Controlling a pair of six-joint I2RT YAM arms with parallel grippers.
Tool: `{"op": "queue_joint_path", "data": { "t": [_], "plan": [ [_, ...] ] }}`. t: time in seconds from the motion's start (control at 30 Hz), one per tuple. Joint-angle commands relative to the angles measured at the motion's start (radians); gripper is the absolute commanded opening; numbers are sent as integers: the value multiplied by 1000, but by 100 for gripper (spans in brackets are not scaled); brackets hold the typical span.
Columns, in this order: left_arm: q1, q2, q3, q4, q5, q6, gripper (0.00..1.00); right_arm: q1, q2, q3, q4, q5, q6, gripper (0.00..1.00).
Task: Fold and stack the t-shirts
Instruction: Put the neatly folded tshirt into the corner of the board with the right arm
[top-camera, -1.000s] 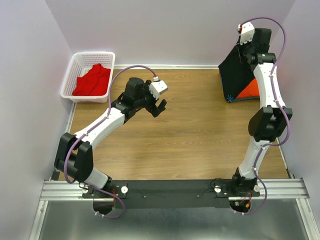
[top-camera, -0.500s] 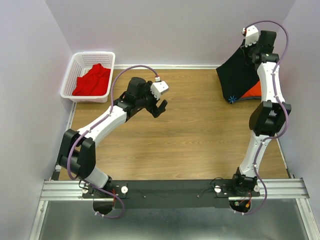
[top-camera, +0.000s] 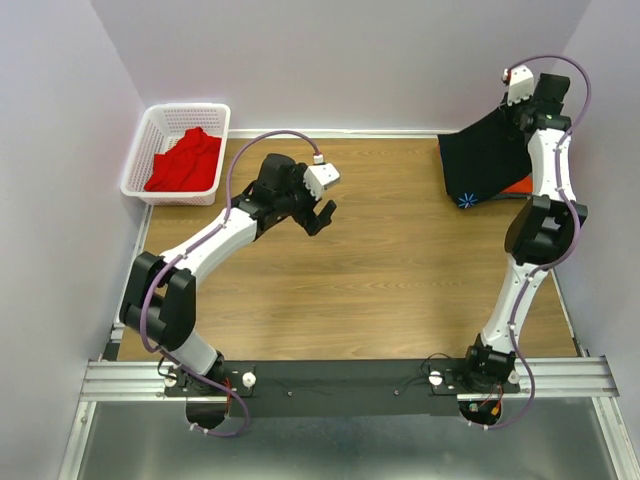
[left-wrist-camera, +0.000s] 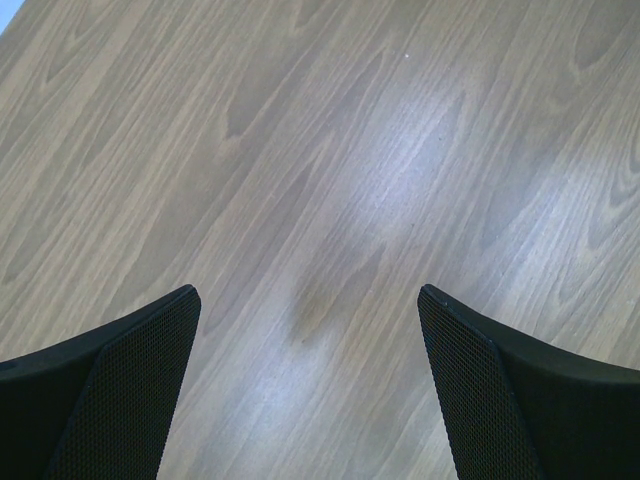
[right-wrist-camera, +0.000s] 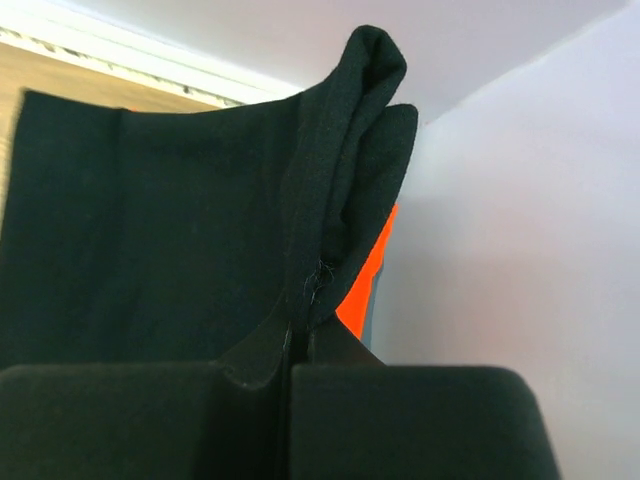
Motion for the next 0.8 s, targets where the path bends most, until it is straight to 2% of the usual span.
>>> {"op": "queue_joint_path", "data": {
  "t": [0.0,0.07,0.13,0.17,0.23,0.27,0.3,0.47,0.77],
  "plan": [
    [0,9,37,-36,23,23,98,-36,50,43,50,-34,-34,1],
    [0,8,46,-44,17,25,98,-43,74,46,63,-27,-41,1],
    [2,12,60,-53,17,29,97,-51,90,48,92,-7,-52,6],
    [2,14,64,-64,17,29,97,-54,108,63,104,27,-51,24],
    [3,11,73,-74,14,31,98,-63,125,94,119,48,-41,54],
    [6,5,81,-83,11,31,97,-65,134,121,121,68,-37,73],
    [8,0,84,-88,11,28,97,-68,133,135,121,74,-29,79],
    [40,-56,78,-91,18,10,98,-66,50,128,120,33,50,94],
    [170,-176,67,-93,106,-41,98,-45,-241,-122,84,-59,124,100]
  ]
}}
